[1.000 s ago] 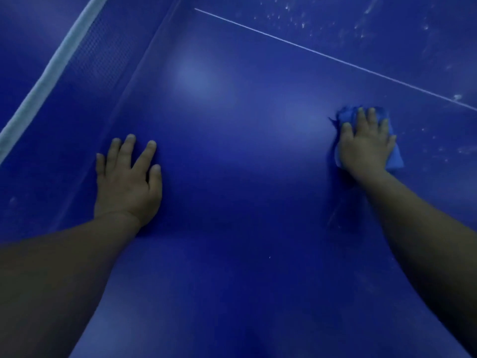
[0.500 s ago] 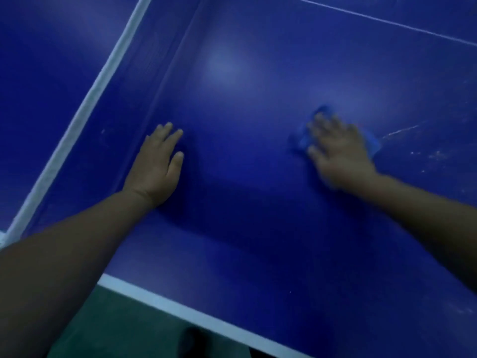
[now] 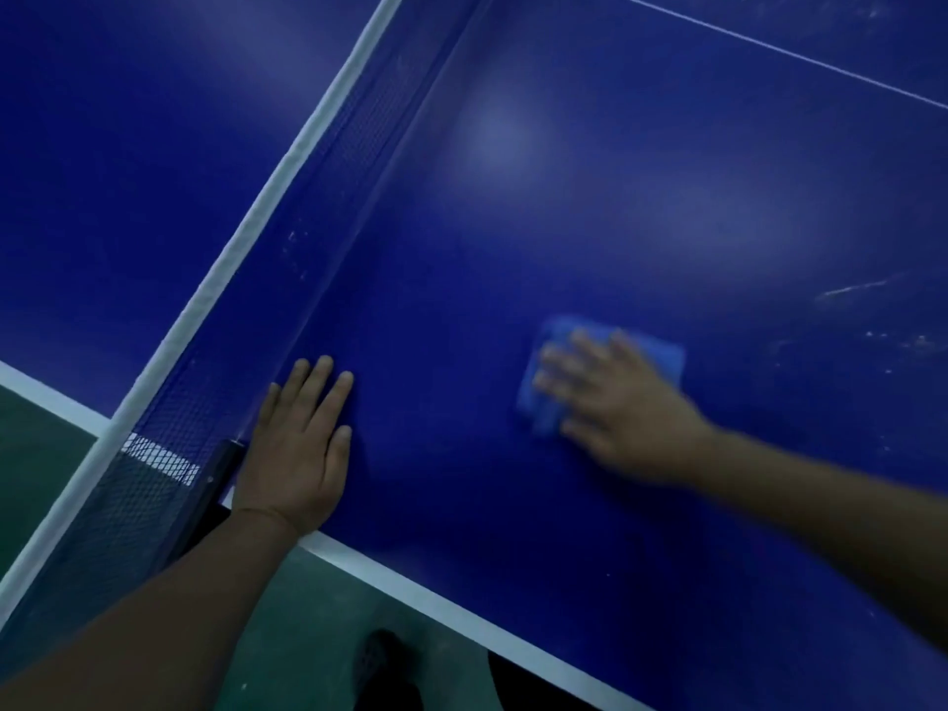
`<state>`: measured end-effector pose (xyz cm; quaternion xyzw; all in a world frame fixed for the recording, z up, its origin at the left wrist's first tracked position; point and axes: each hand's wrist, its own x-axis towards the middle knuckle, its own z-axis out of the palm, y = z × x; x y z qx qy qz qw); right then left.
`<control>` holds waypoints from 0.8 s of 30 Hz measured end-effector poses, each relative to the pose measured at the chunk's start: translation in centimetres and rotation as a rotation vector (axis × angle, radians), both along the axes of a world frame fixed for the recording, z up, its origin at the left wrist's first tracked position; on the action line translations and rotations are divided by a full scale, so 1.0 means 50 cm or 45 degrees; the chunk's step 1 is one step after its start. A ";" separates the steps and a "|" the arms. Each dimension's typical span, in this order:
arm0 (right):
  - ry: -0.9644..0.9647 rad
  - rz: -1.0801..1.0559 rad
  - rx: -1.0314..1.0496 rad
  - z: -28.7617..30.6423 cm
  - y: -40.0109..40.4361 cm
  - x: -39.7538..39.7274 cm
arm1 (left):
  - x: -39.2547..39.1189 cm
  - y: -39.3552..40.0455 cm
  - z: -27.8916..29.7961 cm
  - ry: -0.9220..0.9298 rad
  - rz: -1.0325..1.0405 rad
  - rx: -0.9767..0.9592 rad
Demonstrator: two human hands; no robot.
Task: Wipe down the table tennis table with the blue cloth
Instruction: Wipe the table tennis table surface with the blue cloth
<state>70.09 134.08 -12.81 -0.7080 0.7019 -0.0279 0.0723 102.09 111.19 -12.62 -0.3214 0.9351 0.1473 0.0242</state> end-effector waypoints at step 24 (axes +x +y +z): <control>0.003 -0.209 0.097 0.021 -0.340 -0.057 | 0.009 -0.003 -0.003 0.089 0.031 0.054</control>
